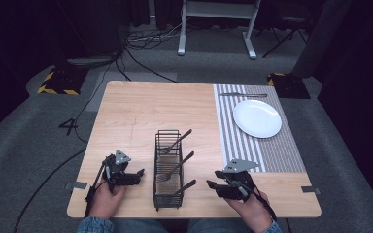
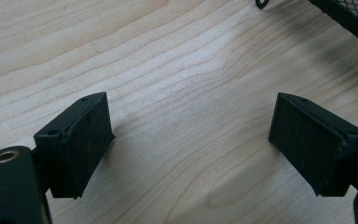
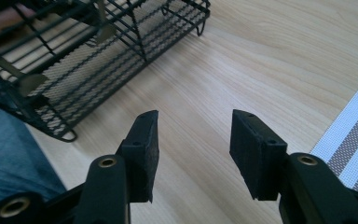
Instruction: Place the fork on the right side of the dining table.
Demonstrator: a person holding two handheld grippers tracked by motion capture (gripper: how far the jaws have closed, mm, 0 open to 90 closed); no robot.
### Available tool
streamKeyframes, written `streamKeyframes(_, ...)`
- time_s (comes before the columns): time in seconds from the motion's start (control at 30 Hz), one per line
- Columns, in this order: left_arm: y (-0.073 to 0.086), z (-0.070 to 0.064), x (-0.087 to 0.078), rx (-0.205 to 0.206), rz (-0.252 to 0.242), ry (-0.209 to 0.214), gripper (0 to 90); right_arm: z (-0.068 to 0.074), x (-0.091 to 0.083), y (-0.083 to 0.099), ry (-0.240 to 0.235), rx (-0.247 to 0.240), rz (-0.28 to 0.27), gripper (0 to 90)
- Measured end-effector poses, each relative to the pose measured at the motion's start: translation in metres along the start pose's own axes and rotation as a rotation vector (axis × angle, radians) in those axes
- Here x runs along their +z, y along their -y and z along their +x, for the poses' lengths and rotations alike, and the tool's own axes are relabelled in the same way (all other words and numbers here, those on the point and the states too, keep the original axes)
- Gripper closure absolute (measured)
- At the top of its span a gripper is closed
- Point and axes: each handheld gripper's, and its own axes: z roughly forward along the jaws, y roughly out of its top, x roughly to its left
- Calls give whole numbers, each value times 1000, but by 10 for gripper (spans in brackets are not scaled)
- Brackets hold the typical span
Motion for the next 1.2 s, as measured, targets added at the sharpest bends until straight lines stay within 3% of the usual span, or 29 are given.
streamKeyframes(0.53,1,-1,-1,-3,0,-2,133,27,-43,-27,-107,-45,-51,534)
streamKeyframes(0.7,1,0,-1,-1,2,-3,133,35,-49,-34,-133,-62,-67,507)
streamKeyframes(0.87,1,0,-1,-1,2,-2,133,42,-53,-39,-188,-73,-78,508)
streamKeyframes(1.2,1,-1,-1,-2,2,-2,133,47,-48,-52,-237,-74,-69,529)
